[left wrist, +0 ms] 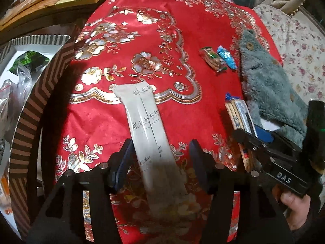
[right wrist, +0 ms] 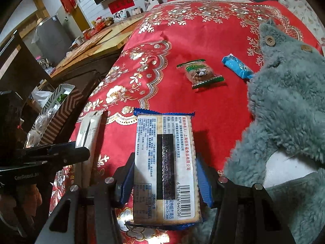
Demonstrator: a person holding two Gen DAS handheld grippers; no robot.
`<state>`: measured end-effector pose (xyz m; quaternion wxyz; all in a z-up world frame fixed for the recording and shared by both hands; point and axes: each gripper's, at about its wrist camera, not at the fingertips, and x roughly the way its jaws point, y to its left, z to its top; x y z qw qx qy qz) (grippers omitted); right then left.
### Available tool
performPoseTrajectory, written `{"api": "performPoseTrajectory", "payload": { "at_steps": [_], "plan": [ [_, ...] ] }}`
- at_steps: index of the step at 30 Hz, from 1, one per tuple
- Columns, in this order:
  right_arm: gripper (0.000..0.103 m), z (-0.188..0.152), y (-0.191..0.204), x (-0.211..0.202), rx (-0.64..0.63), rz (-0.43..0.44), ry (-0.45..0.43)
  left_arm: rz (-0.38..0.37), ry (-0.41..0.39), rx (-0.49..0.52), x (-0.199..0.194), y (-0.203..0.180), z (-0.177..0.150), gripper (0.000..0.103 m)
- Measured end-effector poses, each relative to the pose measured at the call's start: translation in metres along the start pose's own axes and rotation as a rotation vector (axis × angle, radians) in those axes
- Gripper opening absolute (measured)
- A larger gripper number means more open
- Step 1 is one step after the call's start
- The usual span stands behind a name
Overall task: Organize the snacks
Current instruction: 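Grasp the white twin-stick packet with the left tool while the right tool grasps the blue-edged biscuit packet, then carry the white packet with the left tool while the right tool carries the biscuit packet to the tray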
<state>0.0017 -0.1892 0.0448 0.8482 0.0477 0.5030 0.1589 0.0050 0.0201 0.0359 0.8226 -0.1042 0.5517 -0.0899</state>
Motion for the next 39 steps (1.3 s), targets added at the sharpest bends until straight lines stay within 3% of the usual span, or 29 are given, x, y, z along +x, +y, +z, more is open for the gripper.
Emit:
{"api": "performPoseTrajectory", "payload": {
  "at_steps": [4,9,10,12,15,18,29,39],
  "plan": [
    [0.053,-0.001,-0.004,0.004,0.010,0.012,0.007,0.125,0.028,0.009,0.015,-0.003,0.003,0.056],
    [0.053,-0.001,-0.009,0.005,0.032,0.032,-0.001,0.206,-0.007,0.055,0.025,-0.013,0.000,0.054],
    [0.053,-0.001,-0.008,0.004,0.030,0.033,-0.001,0.201,-0.023,0.057,0.024,-0.012,-0.002,0.050],
    [0.053,-0.002,-0.006,0.003,0.022,0.035,-0.001,0.181,-0.025,0.052,0.020,-0.005,-0.003,0.032],
    [0.053,-0.002,0.001,-0.001,0.012,0.047,-0.010,0.120,-0.015,0.022,0.013,0.012,-0.003,0.019],
    [0.053,0.000,0.013,-0.005,-0.013,0.052,-0.019,0.052,-0.006,-0.026,0.004,0.027,-0.007,0.018],
    [0.053,-0.001,0.050,-0.011,-0.071,0.082,-0.020,-0.003,-0.072,-0.038,-0.044,0.034,-0.023,0.017],
    [0.053,0.004,0.086,-0.015,-0.134,0.101,-0.023,0.085,-0.152,-0.048,-0.085,0.050,-0.029,0.017]
  ]
}}
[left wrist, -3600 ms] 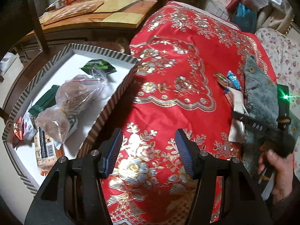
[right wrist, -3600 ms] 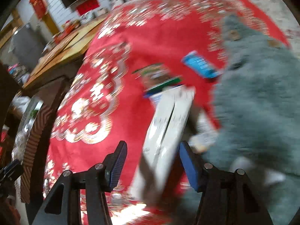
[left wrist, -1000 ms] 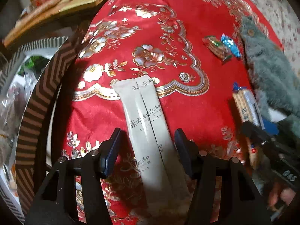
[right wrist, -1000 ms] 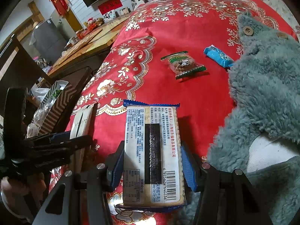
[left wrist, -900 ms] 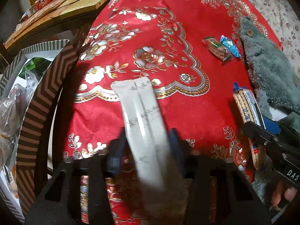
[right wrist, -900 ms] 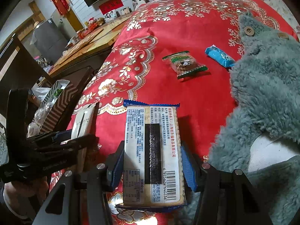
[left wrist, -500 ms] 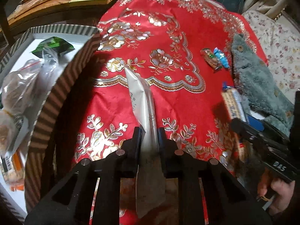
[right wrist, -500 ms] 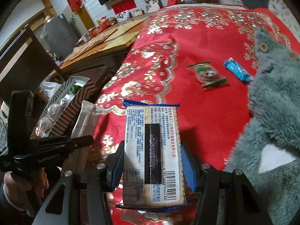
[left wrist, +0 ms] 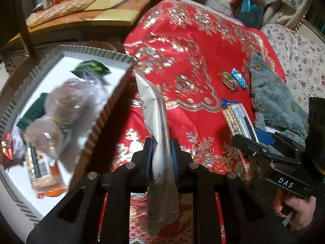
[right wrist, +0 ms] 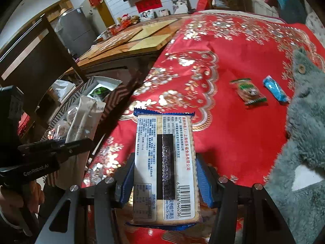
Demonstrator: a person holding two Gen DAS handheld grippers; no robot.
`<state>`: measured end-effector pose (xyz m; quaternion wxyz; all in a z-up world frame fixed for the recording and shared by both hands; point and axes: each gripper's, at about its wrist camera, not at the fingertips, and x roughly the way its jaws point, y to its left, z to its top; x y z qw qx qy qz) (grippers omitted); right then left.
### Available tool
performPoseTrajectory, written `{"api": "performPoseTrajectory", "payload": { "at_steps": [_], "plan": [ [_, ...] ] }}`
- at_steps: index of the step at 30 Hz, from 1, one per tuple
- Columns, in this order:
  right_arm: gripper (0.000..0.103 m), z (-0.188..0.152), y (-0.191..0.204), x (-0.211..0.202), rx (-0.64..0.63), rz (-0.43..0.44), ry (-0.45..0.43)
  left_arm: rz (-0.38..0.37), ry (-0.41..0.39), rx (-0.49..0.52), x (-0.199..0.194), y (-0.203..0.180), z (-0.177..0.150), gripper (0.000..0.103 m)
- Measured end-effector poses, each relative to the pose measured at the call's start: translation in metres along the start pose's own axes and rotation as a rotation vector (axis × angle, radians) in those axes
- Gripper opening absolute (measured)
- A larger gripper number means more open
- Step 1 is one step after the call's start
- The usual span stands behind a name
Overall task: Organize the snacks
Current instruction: 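Carry the white packet with the left tool while the right tool carries the biscuit packet to the tray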
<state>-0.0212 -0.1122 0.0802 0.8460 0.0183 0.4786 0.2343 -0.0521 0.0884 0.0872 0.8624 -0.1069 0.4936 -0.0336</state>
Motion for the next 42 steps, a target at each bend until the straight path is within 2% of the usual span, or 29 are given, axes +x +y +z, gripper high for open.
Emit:
{"api": "performPoseTrajectory", "payload": {
  "at_steps": [22,33,42],
  "plan": [
    [0.053,0.023,0.109,0.035,-0.186,0.106,0.047,0.132,-0.110,-0.184,-0.060,0.097,-0.002,0.017],
    [0.053,0.036,0.153,0.053,-0.261,0.150,0.070,0.168,-0.114,-0.286,-0.069,0.146,-0.011,0.017],
    [0.053,0.059,0.179,0.074,-0.316,0.162,0.080,0.184,-0.101,-0.320,-0.063,0.165,-0.011,0.017]
  ]
}}
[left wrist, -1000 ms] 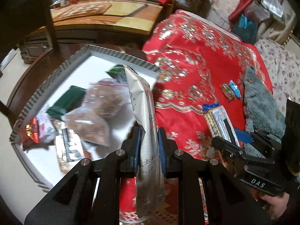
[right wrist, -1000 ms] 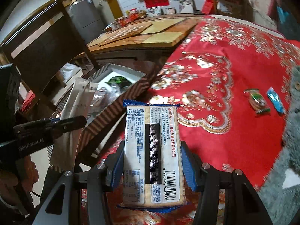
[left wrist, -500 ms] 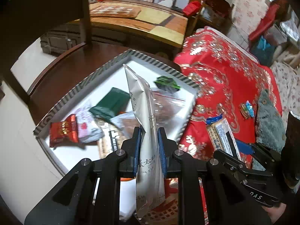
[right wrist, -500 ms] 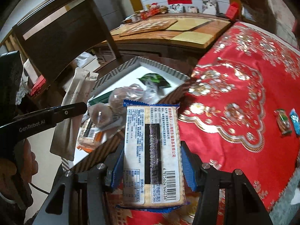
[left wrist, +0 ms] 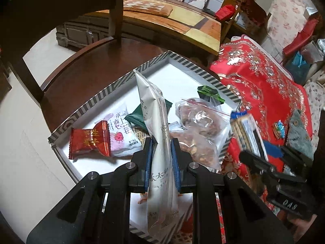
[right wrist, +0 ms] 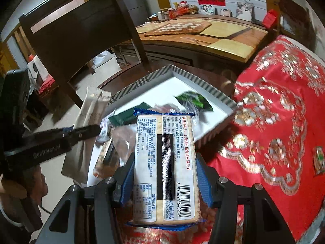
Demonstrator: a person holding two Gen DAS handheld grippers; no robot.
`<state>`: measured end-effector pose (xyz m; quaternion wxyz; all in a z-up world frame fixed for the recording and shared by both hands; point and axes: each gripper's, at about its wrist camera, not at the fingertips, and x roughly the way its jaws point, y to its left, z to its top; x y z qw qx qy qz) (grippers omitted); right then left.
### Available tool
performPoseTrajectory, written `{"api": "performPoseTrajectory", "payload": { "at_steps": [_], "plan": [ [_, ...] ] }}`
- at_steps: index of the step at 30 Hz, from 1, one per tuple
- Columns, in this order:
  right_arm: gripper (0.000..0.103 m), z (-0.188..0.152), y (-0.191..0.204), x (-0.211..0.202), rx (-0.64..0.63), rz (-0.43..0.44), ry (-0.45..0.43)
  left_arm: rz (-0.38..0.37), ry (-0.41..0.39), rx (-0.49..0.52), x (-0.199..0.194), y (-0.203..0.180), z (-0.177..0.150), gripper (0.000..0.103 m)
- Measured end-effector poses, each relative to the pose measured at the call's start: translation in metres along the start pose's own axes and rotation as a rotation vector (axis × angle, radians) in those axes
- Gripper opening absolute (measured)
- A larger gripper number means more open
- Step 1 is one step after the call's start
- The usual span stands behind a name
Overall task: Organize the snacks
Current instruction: 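Carry the white packet with the left tool while the right tool carries the biscuit packet to the tray, then lower both packets into the tray and open both tools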
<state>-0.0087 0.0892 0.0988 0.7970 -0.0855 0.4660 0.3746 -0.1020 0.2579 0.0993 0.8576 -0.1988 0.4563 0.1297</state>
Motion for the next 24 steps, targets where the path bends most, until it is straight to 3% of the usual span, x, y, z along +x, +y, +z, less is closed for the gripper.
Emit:
{"api": "performPoseTrajectory", "payload": {
  "at_steps": [24],
  "plan": [
    [0.053,0.076,0.006,0.098,-0.044,-0.018,0.110,0.047,0.043,-0.029,0.042,0.009,0.019,0.017]
  ]
}}
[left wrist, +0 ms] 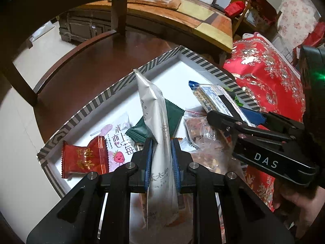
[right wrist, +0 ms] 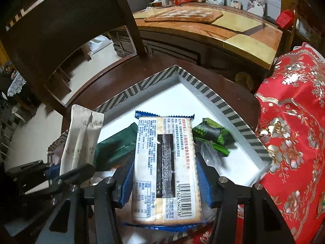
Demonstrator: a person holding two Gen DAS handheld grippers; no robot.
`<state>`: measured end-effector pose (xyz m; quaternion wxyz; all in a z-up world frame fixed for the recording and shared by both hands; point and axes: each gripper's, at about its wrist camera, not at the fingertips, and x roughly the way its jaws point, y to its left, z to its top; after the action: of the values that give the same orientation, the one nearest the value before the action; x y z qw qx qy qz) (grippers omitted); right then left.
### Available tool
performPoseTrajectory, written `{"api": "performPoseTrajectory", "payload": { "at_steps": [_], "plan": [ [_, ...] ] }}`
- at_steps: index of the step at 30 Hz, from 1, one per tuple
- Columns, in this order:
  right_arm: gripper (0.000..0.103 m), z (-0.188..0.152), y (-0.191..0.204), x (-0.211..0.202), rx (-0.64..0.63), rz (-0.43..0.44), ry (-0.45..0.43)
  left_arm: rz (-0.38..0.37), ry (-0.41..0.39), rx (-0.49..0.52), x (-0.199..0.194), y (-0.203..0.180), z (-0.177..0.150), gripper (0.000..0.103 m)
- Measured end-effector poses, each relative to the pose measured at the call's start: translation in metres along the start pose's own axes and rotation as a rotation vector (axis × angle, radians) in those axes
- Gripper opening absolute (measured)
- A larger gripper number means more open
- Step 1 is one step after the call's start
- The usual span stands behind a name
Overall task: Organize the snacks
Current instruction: 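Lower both packets into the tray and open both tools, then move both tools back over the bedspread toward the remaining small snacks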
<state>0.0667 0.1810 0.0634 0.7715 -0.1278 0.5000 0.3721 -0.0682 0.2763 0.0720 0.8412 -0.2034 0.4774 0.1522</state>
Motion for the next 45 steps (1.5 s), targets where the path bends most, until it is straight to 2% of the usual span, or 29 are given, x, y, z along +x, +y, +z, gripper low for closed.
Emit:
{"api": "performPoseTrajectory", "payload": {
  "at_steps": [2,4,6,8,12,20,26,33,45],
  "plan": [
    [0.055,0.002,0.000,0.005,0.006,0.015,0.008,0.008,0.012,-0.023,0.003,0.002,0.000,0.018],
    [0.058,0.003,-0.002,0.005,0.022,0.026,0.004,0.030,0.018,-0.025,0.004,0.003,0.000,0.025],
    [0.061,0.001,-0.004,0.001,0.035,0.051,-0.010,0.034,0.008,-0.032,0.002,0.004,0.000,0.044],
    [0.061,-0.003,-0.005,-0.004,0.043,0.059,-0.023,0.019,0.000,-0.048,-0.001,0.005,-0.001,0.051],
    [0.062,-0.011,-0.009,-0.020,0.072,0.087,-0.052,0.035,-0.009,-0.052,-0.007,0.005,-0.002,0.064],
    [0.062,-0.030,-0.015,-0.059,0.113,0.102,-0.120,0.036,-0.041,-0.048,-0.027,0.000,-0.009,0.065],
    [0.063,-0.055,-0.026,-0.089,0.144,0.084,-0.166,0.013,-0.069,-0.004,-0.044,-0.023,-0.014,0.065],
    [0.063,-0.095,-0.053,-0.119,0.203,0.050,-0.190,-0.037,-0.068,0.080,-0.050,-0.070,-0.024,0.065],
    [0.063,-0.168,-0.121,-0.152,0.367,-0.012,-0.205,-0.115,-0.016,0.243,-0.035,-0.159,-0.044,0.065]
  ]
}}
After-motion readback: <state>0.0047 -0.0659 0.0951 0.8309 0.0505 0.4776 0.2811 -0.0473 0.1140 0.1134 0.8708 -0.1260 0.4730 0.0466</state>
